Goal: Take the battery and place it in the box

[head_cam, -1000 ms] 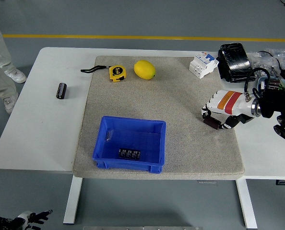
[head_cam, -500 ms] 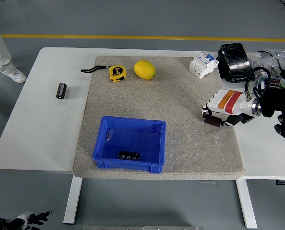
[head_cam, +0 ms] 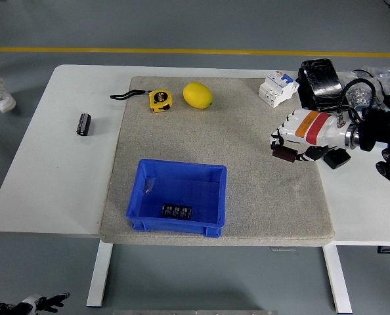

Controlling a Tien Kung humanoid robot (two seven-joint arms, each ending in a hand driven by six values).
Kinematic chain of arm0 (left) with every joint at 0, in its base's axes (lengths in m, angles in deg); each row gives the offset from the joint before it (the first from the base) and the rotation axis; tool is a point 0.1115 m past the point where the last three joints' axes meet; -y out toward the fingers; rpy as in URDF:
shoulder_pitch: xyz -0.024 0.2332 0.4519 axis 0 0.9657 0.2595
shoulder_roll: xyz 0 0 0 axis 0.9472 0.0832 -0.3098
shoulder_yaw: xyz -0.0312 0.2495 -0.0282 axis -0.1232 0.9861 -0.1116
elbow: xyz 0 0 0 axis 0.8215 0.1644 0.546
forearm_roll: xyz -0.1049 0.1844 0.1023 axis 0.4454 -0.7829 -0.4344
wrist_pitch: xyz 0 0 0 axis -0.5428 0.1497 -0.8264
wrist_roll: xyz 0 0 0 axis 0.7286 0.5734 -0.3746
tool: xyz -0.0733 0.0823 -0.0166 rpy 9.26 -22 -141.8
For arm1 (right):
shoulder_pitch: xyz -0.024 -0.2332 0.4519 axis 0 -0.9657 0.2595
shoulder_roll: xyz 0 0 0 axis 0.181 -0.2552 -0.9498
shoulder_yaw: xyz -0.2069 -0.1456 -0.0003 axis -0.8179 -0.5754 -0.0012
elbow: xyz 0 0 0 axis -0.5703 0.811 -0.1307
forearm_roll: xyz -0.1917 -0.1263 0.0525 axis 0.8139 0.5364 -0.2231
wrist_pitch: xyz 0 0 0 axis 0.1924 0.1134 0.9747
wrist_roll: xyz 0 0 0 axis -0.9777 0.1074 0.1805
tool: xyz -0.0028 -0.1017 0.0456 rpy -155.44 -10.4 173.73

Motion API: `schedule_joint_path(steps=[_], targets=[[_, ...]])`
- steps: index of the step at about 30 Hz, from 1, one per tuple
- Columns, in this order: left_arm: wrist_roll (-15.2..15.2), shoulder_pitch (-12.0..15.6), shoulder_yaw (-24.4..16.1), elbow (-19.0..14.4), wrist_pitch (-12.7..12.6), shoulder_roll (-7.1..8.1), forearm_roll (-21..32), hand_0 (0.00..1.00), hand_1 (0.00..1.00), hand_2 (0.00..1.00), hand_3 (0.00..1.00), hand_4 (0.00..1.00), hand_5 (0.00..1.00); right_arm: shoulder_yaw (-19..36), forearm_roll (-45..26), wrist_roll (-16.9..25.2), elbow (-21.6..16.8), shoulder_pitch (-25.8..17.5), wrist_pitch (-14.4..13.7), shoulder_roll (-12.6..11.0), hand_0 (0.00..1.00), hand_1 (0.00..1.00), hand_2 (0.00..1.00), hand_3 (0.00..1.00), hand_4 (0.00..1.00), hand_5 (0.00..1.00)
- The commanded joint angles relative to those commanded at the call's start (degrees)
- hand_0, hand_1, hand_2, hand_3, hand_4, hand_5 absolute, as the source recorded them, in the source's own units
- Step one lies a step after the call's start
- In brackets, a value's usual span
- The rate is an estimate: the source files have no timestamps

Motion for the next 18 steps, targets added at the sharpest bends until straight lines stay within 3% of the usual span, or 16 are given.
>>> schedule_joint_path(steps=[10,18], targets=[[-0.07,0.18,-0.32,-0.02,0.16,0.06,-0.47,0.746,0.751,0.795,0.653,0.732,0.640,2.43,0.07,-0.79,-14.16,1.40,1.13,-1.04,0.594,0.492,0.530,0.538,0.684,0.006],[-0.16,-0.02,0.04,-0.07,0.22,0.09,-0.08,0.746,0.751,0.796,0.653,0.734,0.643,1.21,-0.10,-2.07,-23.31,2.45,2.59,0.40,0.596,0.498,0.536,0.552,0.702,0.018]])
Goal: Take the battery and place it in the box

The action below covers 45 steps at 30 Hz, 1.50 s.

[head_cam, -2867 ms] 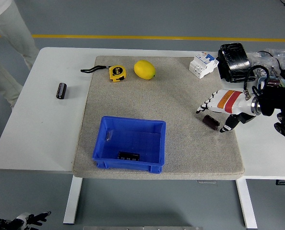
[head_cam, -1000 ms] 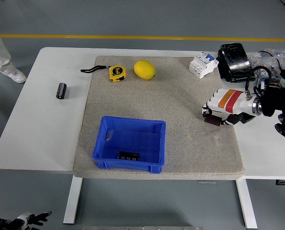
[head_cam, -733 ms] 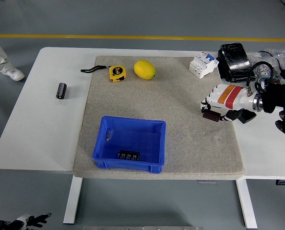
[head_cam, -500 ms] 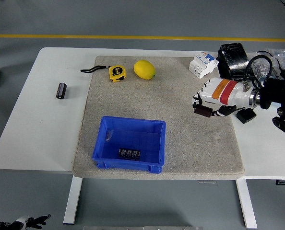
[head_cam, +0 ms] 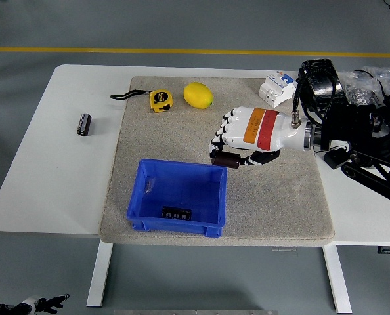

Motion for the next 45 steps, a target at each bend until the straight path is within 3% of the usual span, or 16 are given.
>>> schedule_joint_path(steps=[1,2,7,8,9,13,14,19,20,30,32,37,38,45], targets=[[-0.06,-0.04,-0.05,-0.02,0.00,-0.01,-0.03,0.746,0.751,0.796,0.653,0.734,0.643,-0.02,-0.34,-0.22,-1.50,-0.07,0.34,0.23,0.596,0.498,0.536,0.552,0.702,0.018],[-0.09,-0.06,-0.07,-0.03,0.01,-0.02,-0.05,0.746,0.752,0.795,0.652,0.734,0.643,-0.07,-0.41,-0.39,-2.87,-0.08,0.58,0.43,0.600,0.505,0.569,0.712,0.792,0.069],[-0.11,-0.07,0.21,-0.06,-0.07,0.02,0.50,0.746,0.752,0.795,0.652,0.734,0.643,-1.09,0.36,-1.32,-6.36,0.41,1.19,1.51,0.600,0.505,0.569,0.712,0.792,0.069],[-0.13,-0.06,0.21,-0.07,-0.08,0.02,0.53,0.745,0.751,0.795,0.652,0.733,0.643,-1.44,0.76,-1.70,-6.69,0.59,1.29,1.94,0.598,0.540,0.620,0.799,0.863,0.112],[-0.16,-0.06,0.24,-0.09,-0.08,0.03,0.55,0.745,0.751,0.795,0.652,0.733,0.643,-1.77,1.38,-2.24,-6.92,0.80,1.41,2.48,0.598,0.540,0.620,0.799,0.863,0.112],[-0.27,-0.11,0.45,-0.18,-0.09,0.04,0.74,0.745,0.751,0.795,0.652,0.733,0.643,-1.84,2.74,-2.95,-6.20,1.08,1.50,4.38,0.598,0.540,0.620,0.799,0.863,0.112],[-0.29,-0.13,0.48,-0.20,-0.09,0.04,0.76,0.745,0.751,0.797,0.651,0.733,0.642,-1.78,2.93,-3.03,-5.87,1.13,1.50,4.69,0.600,0.558,0.643,0.840,0.892,0.129],[-0.31,-0.24,0.55,-0.24,-0.15,0.07,0.97,0.745,0.751,0.797,0.651,0.733,0.642,-1.65,3.05,-3.19,-4.16,1.35,1.25,5.40,0.600,0.558,0.643,0.840,0.892,0.129],[-0.29,-0.27,0.58,-0.24,-0.18,0.08,1.08,0.745,0.751,0.797,0.651,0.733,0.643,-1.69,3.10,-3.21,-3.91,1.42,1.20,5.33,0.616,0.602,0.685,0.888,0.925,0.151],[-0.39,-0.26,0.73,-0.27,-0.11,0.09,1.05,0.747,0.751,0.798,0.652,0.734,0.644,3.06,2.40,-2.64,-0.44,1.36,1.29,3.40,0.629,0.606,0.693,0.892,0.936,0.163],[-0.42,-0.22,0.89,-0.29,-0.12,0.10,1.30,0.747,0.752,0.797,0.652,0.733,0.644,4.83,1.97,-2.49,1.63,1.07,1.48,2.63,0.682,0.633,0.741,0.890,0.947,0.168],[-0.35,-0.22,1.07,-0.25,-0.22,0.05,1.62,0.747,0.752,0.797,0.652,0.733,0.644,8.90,0.20,-2.11,6.37,-0.38,2.06,0.78,0.682,0.633,0.741,0.890,0.947,0.168],[-0.32,-0.24,1.07,-0.23,-0.27,0.01,1.70,0.748,0.752,0.797,0.652,0.733,0.645,10.33,-0.94,-1.87,7.78,-1.16,2.28,0.09,0.761,0.704,0.814,0.890,0.964,0.176],[-0.25,-0.25,1.16,-0.19,-0.35,-0.08,1.73,0.750,0.753,0.797,0.652,0.732,0.645,19.59,-6.89,-1.70,14.14,-6.74,3.34,-4.06,0.788,0.734,0.837,0.897,0.961,0.188]])
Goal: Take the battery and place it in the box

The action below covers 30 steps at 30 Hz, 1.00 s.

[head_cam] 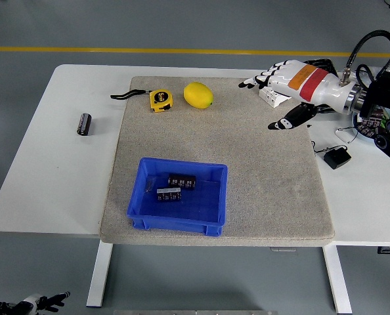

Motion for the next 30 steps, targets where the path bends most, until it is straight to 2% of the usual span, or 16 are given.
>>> schedule_joint_path(steps=[4,5,10,11,15,16,17,21,23,27,30], targets=[[-0.18,0.13,0.42,-0.02,-0.12,-0.04,0.30,0.750,0.753,0.797,0.652,0.732,0.645,7.16,-2.09,-2.09,2.43,-5.28,-0.36,-2.99,0.788,0.734,0.837,0.897,0.961,0.188],[-0.19,0.19,0.48,-0.01,-0.16,-0.06,0.36,0.751,0.754,0.797,0.651,0.732,0.648,9.70,-4.23,-2.69,2.94,-7.46,-0.20,-3.67,0.796,0.750,0.846,0.904,0.957,0.263],[-0.07,0.30,0.47,0.07,-0.32,-0.26,0.31,0.751,0.754,0.797,0.651,0.732,0.648,20.33,-15.51,-5.55,3.78,-16.15,1.47,-4.69,0.796,0.750,0.846,0.904,0.957,0.263],[-0.03,0.32,0.42,0.09,-0.34,-0.31,0.24,0.747,0.755,0.797,0.650,0.729,0.645,22.52,-17.75,-5.99,3.77,-17.85,1.95,-4.51,0.816,0.789,0.858,0.912,0.997,0.414],[0.10,0.61,-0.24,0.23,-0.36,-0.54,-0.56,0.747,0.755,0.797,0.650,0.729,0.645,30.28,-27.43,-7.11,3.65,-23.46,3.13,-3.10,0.816,0.789,0.858,0.912,0.997,0.414],[0.11,0.71,-0.47,0.26,-0.33,-0.61,-0.83,0.747,0.755,0.797,0.650,0.729,0.645,31.47,-30.04,-7.33,3.88,-24.25,3.37,-2.67,0.816,0.789,0.858,0.912,0.997,0.414],[0.08,0.78,-0.67,0.27,-0.27,-0.67,-1.13,0.746,0.754,0.795,0.651,0.729,0.646,32.15,-32.27,-7.48,4.16,-24.74,3.62,-2.33,0.819,0.795,0.861,0.913,0.998,0.464],[0.03,0.91,-0.73,0.27,0.01,-0.85,-1.91,0.746,0.754,0.795,0.651,0.729,0.646,35.74,-41.80,-8.12,4.84,-27.29,4.75,-0.24,0.819,0.795,0.861,0.913,0.998,0.464],[0.04,1.02,-1.23,0.31,-0.01,-0.92,-2.34,0.746,0.756,0.795,0.650,0.731,0.651,38.13,-46.22,-8.57,4.50,-29.05,5.38,1.43,0.821,0.792,0.856,0.905,0.998,0.501],[0.08,1.16,-1.46,0.36,0.07,-0.95,-2.74,0.746,0.756,0.795,0.650,0.731,0.651,42.89,-55.82,-9.49,3.35,-32.37,6.32,4.24,0.821,0.792,0.856,0.905,0.998,0.501],[0.12,1.13,-1.28,0.36,0.17,-0.89,-2.68,0.745,0.754,0.795,0.647,0.724,0.644,45.55,-60.02,-10.06,2.51,-34.19,7.40,5.61,0.819,0.795,0.854,0.903,0.998,0.544]])
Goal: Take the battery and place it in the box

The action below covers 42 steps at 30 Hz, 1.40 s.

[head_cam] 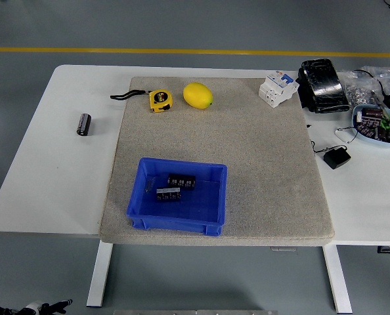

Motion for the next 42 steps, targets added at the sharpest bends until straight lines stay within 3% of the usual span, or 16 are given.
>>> schedule_joint_path(steps=[4,5,8,28,29,34,35,42], targets=[[0.09,-0.13,0.32,0.03,0.04,0.04,0.43,0.745,0.754,0.795,0.647,0.724,0.644,3.01,-2.45,-0.76,-1.07,-2.20,2.16,1.45,0.819,0.795,0.854,0.903,0.998,0.544],[0.11,-0.15,0.38,0.04,0.04,0.04,0.50,0.743,0.753,0.794,0.647,0.721,0.643,3.36,-2.60,-0.85,-1.13,-2.43,2.38,1.66,0.828,0.798,0.854,0.898,0.998,0.620],[0.15,-0.24,0.51,0.06,0.06,0.03,0.62,0.743,0.753,0.794,0.647,0.721,0.643,4.48,-2.96,-1.25,-1.20,-3.23,2.92,2.18,0.828,0.798,0.854,0.898,0.998,0.620],[0.47,-0.45,0.70,0.19,0.00,-0.04,0.94,0.741,0.753,0.793,0.647,0.718,0.641,5.60,-3.05,-3.24,-3.08,-4.85,4.06,2.85,0.838,0.806,0.855,0.897,0.998,0.673],[0.50,-0.45,0.83,0.20,-0.03,-0.04,1.11,0.741,0.753,0.794,0.647,0.718,0.641,5.62,-3.11,-3.34,-3.16,-4.88,4.06,2.89,0.845,0.812,0.859,0.897,0.998,0.760],[0.74,-0.44,1.27,0.26,-0.24,-0.16,2.04,0.741,0.753,0.794,0.647,0.718,0.641,5.74,-3.50,-3.80,-3.48,-5.03,4.41,3.03,0.845,0.812,0.859,0.897,0.998,0.760],[0.79,-0.50,1.36,0.26,-0.26,-0.17,2.19,0.740,0.753,0.793,0.646,0.719,0.641,5.81,-3.53,-3.99,-3.52,-5.03,4.57,3.07,0.854,0.816,0.862,0.899,0.998,0.854],[0.86,-0.57,1.34,0.27,-0.30,-0.25,2.31,0.740,0.752,0.793,0.645,0.720,0.642,6.05,-3.69,-4.58,-3.67,-5.11,5.20,3.27,0.856,0.816,0.863,0.899,0.998,0.888]])
